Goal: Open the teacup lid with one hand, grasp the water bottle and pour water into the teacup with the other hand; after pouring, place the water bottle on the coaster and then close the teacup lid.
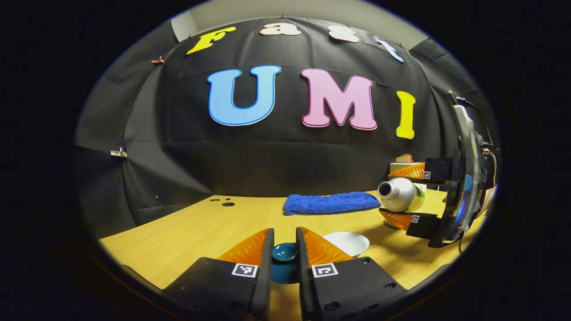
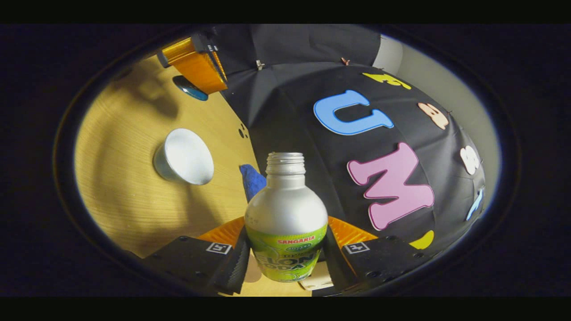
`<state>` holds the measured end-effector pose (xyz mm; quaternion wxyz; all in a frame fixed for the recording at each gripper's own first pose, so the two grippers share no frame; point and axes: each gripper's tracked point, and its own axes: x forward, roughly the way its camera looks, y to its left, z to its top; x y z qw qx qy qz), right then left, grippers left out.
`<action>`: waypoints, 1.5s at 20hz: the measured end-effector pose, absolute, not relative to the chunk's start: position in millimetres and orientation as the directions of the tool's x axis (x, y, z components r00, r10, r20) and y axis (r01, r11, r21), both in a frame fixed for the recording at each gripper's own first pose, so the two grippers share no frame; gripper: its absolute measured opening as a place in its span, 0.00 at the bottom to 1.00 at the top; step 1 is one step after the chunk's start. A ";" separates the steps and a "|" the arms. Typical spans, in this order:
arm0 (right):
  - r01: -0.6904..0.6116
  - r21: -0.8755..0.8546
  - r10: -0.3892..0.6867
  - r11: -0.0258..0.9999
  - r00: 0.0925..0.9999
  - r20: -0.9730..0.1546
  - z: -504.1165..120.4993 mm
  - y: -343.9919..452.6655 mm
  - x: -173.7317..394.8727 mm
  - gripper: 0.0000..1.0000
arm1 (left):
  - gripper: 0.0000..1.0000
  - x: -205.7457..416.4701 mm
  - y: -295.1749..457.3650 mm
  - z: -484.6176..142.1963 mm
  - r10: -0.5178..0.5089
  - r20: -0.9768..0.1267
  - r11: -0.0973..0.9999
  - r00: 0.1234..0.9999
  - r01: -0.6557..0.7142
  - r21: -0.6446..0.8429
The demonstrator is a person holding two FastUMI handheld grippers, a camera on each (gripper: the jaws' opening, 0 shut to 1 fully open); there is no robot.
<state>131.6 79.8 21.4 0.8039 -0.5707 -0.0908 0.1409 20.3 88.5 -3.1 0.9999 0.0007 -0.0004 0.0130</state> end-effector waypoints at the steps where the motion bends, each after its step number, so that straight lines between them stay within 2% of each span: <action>1: -0.134 -0.947 0.352 0.292 0.936 -0.024 19.5 82.8 133.3 0.76 | 0.30 19.7 97.7 -4.0 0.037 0.000 0.999 0.999 -0.037 0.001; 7: -0.140 -0.981 0.421 0.136 0.904 -0.071 8.3 109.3 138.4 0.76 | 0.30 17.7 137.7 -5.5 0.095 -0.005 0.996 0.996 -0.095 0.000; 18: -0.084 -0.995 0.471 -0.050 0.877 -0.098 4.3 125.9 143.9 0.76 | 0.30 15.7 133.3 -4.7 0.043 -0.004 0.999 0.999 -0.043 0.000; 30: 0.028 -0.974 0.442 -0.224 0.894 -0.076 -4.1 108.1 155.7 0.75 | 0.30 14.2 132.5 -4.9 0.035 -0.004 0.999 0.999 -0.035 0.000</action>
